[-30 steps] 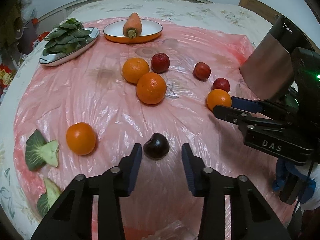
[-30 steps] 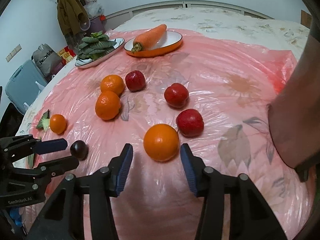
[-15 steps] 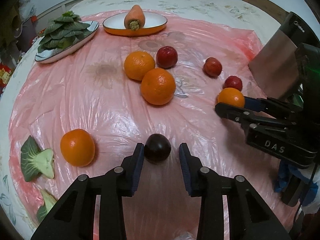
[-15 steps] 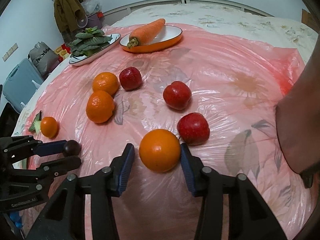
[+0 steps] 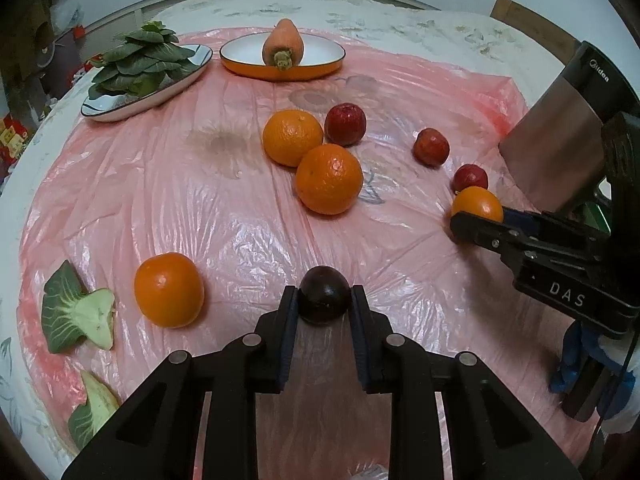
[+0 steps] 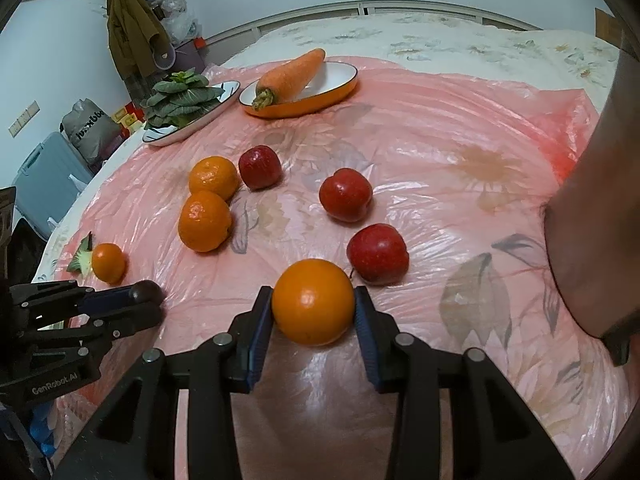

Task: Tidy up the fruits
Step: 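Grasp another dark plum with the left tool while the right tool grasps an orange, then carry the plum and orange to the green tray and open both tools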

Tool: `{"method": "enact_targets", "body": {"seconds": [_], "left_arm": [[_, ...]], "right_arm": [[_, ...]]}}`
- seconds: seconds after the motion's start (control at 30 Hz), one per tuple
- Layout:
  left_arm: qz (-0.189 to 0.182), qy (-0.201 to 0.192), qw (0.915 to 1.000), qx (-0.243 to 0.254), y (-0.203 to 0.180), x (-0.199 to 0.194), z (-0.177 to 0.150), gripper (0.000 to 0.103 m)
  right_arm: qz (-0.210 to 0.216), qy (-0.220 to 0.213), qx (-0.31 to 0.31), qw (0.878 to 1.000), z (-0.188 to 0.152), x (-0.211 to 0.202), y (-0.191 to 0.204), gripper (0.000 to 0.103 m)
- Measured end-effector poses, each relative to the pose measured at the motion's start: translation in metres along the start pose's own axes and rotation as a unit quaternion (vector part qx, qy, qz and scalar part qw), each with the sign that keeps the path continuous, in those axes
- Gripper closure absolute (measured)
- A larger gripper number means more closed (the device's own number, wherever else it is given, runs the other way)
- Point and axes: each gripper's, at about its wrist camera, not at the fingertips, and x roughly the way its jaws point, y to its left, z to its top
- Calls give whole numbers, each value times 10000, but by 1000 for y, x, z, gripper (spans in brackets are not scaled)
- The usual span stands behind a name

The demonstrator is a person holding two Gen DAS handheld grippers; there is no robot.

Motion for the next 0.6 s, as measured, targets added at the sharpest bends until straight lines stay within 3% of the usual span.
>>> {"method": "enact_targets", "body": {"seconds": [0.6], "left_arm": [[-29,-155,9999,-32,-14,-37,-15,82]], "right_arm": [[1,-167,44,9999,-22,-50,4,73]]}}
